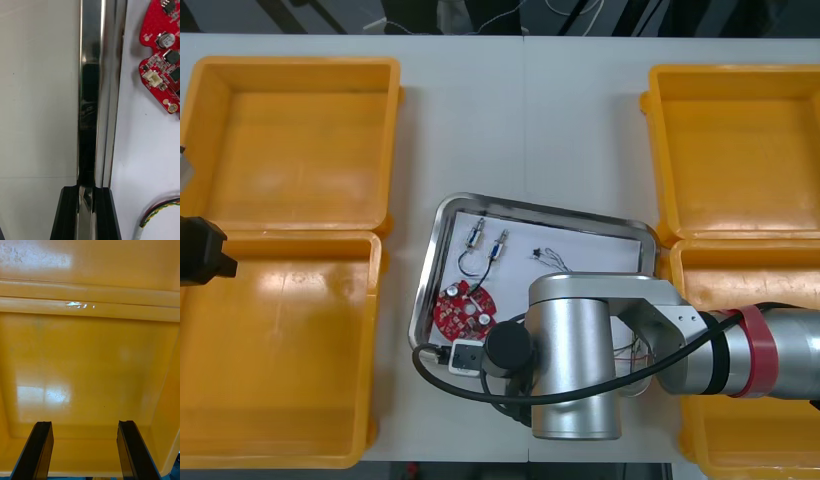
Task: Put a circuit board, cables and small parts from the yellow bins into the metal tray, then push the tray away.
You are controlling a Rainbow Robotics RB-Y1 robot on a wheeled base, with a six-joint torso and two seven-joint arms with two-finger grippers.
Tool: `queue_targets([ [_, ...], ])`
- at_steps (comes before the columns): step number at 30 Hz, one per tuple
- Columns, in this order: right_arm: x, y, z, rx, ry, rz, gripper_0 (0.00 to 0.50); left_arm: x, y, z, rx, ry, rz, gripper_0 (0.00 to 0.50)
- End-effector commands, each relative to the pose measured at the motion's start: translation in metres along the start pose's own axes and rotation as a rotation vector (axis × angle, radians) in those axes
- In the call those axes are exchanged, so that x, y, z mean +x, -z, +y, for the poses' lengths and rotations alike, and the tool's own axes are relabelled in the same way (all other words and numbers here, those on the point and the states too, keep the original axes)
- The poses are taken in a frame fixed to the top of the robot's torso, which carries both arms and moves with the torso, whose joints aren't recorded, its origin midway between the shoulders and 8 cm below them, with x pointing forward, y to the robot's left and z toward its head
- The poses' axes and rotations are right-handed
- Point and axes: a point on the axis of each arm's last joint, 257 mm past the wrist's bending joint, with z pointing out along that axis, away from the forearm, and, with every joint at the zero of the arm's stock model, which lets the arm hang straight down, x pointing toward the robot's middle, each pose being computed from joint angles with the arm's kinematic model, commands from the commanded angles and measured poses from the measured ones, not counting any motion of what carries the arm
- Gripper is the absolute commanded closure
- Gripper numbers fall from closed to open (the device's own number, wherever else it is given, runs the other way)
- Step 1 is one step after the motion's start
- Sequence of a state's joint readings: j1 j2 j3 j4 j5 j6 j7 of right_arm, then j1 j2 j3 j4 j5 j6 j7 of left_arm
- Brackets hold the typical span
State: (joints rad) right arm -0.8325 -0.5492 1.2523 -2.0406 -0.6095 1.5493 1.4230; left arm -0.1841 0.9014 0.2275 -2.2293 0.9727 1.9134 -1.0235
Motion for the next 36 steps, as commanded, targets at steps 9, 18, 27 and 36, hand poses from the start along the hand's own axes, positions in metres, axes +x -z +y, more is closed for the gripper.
queue_targets([
  [9, -0.016, 0.005, -0.001, 0.03, 0.062, -0.031, 0.5, -0.006, 0.015, 0.017, -0.058, -0.085, -0.034, 0.0],
  [18, -0.015, 0.005, -0.001, 0.032, 0.072, -0.027, 0.5, -0.006, 0.015, 0.017, -0.058, -0.085, -0.034, 0.0],
  [27, -0.016, 0.008, -0.006, 0.053, 0.08, -0.035, 0.5, -0.006, 0.015, 0.017, -0.058, -0.085, -0.034, 0.0],
  [36, -0.025, 0.015, -0.005, 0.058, 0.134, -0.054, 0.5, -0.006, 0.015, 0.017, -0.058, -0.085, -0.034, 0.0],
])
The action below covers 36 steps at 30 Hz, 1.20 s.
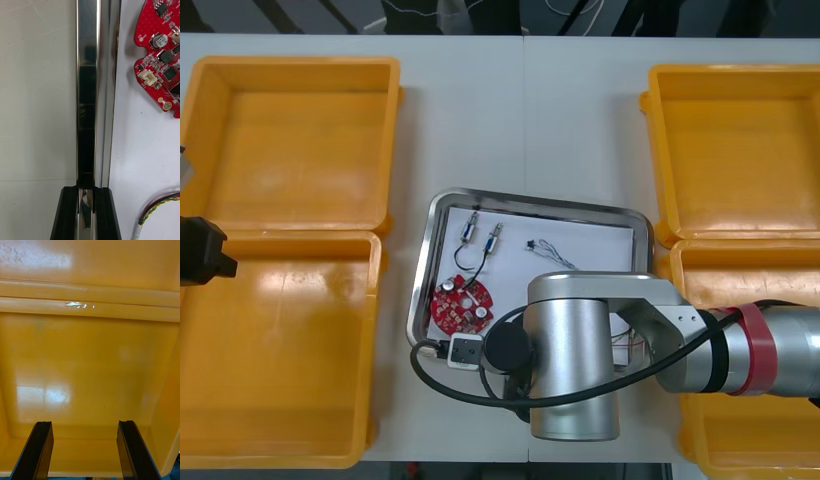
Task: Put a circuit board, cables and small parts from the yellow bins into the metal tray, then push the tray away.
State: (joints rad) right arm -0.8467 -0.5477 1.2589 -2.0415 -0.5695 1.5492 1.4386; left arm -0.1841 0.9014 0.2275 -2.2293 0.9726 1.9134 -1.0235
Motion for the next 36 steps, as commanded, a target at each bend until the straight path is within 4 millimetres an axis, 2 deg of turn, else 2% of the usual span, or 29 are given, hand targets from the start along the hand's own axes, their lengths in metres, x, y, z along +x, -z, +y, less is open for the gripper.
queue_targets([
  [1, -0.022, 0.014, 0.007, 0.009, 0.105, -0.049, 0.5, -0.006, 0.015, 0.017, -0.058, -0.085, -0.034, 0.0],
  [16, -0.026, 0.019, 0.005, 0.049, 0.17, -0.058, 0.5, -0.006, 0.015, 0.017, -0.058, -0.085, -0.034, 0.0],
  [31, -0.027, 0.02, -0.011, 0.091, 0.168, -0.053, 0.5, -0.006, 0.015, 0.017, -0.058, -0.085, -0.034, 0.0],
  [36, -0.025, 0.015, -0.022, 0.119, 0.159, -0.039, 0.5, -0.006, 0.015, 0.017, -0.058, -0.085, -0.034, 0.0],
])
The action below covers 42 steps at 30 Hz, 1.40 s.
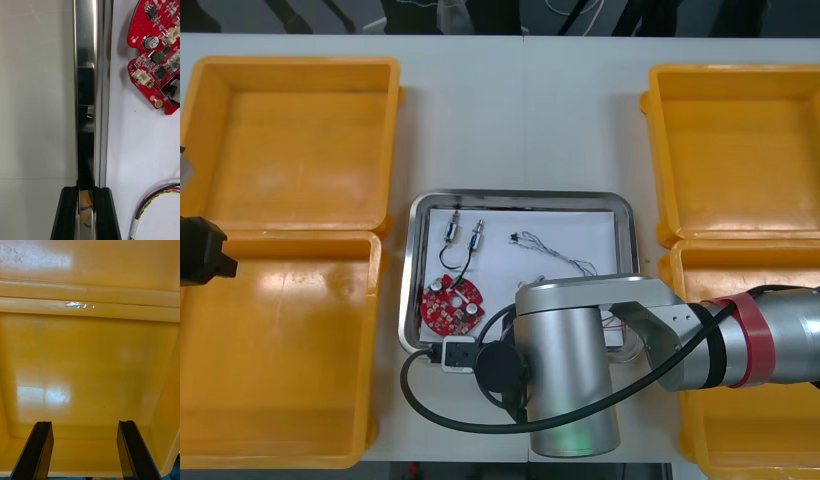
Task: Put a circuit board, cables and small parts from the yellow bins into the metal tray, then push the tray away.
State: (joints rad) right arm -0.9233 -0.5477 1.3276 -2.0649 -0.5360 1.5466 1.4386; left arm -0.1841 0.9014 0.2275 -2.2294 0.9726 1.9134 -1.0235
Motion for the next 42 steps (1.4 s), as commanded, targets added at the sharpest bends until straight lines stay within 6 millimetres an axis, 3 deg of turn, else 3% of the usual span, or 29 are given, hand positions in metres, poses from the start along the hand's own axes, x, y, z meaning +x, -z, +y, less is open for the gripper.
queue_targets([
  [1, -0.015, 0.006, -0.017, 0.06, 0.062, -0.03, 0.5, -0.006, 0.015, 0.017, -0.058, -0.085, -0.034, 0.0],
  [10, -0.011, 0.0, -0.032, 0.089, 0.053, -0.013, 0.5, -0.006, 0.015, 0.017, -0.058, -0.085, -0.034, 0.0],
  [22, -0.017, 0.01, -0.054, 0.118, 0.064, -0.009, 0.5, -0.006, 0.015, 0.017, -0.058, -0.085, -0.034, 0.0],
  [42, -0.009, -0.007, -0.092, 0.177, 0.027, 0.027, 0.5, -0.006, 0.015, 0.017, -0.058, -0.085, -0.034, 0.0],
])
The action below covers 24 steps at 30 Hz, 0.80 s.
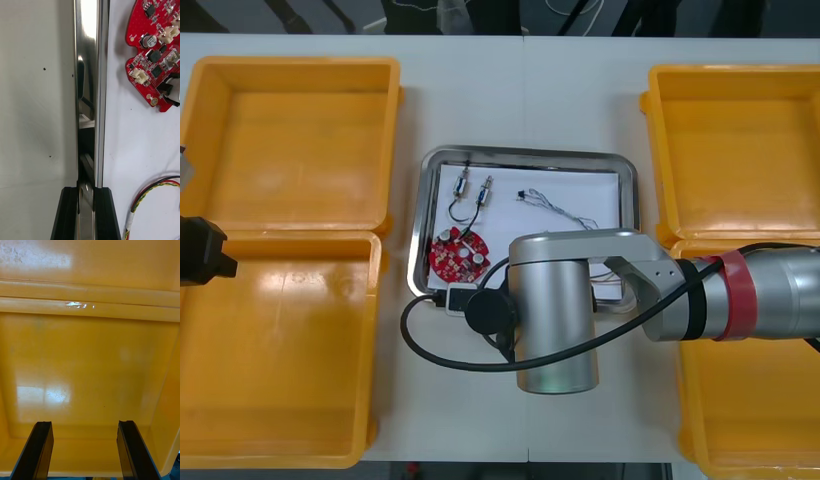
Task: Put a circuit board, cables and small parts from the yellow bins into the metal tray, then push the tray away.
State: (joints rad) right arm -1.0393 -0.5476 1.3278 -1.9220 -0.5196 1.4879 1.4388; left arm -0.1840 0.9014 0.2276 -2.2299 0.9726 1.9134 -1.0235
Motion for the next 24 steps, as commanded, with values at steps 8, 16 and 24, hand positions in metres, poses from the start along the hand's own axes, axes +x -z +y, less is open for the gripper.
queue_targets([
  [8, -0.012, -0.002, -0.022, 0.058, 0.053, -0.019, 0.5, -0.006, 0.015, 0.017, -0.058, -0.085, -0.034, 0.0],
  [16, -0.011, -0.001, -0.037, 0.083, 0.053, -0.021, 0.5, -0.006, 0.015, 0.017, -0.058, -0.085, -0.034, 0.0],
  [24, -0.007, -0.004, -0.061, 0.124, 0.048, -0.008, 0.5, -0.006, 0.015, 0.017, -0.058, -0.085, -0.034, 0.0],
])
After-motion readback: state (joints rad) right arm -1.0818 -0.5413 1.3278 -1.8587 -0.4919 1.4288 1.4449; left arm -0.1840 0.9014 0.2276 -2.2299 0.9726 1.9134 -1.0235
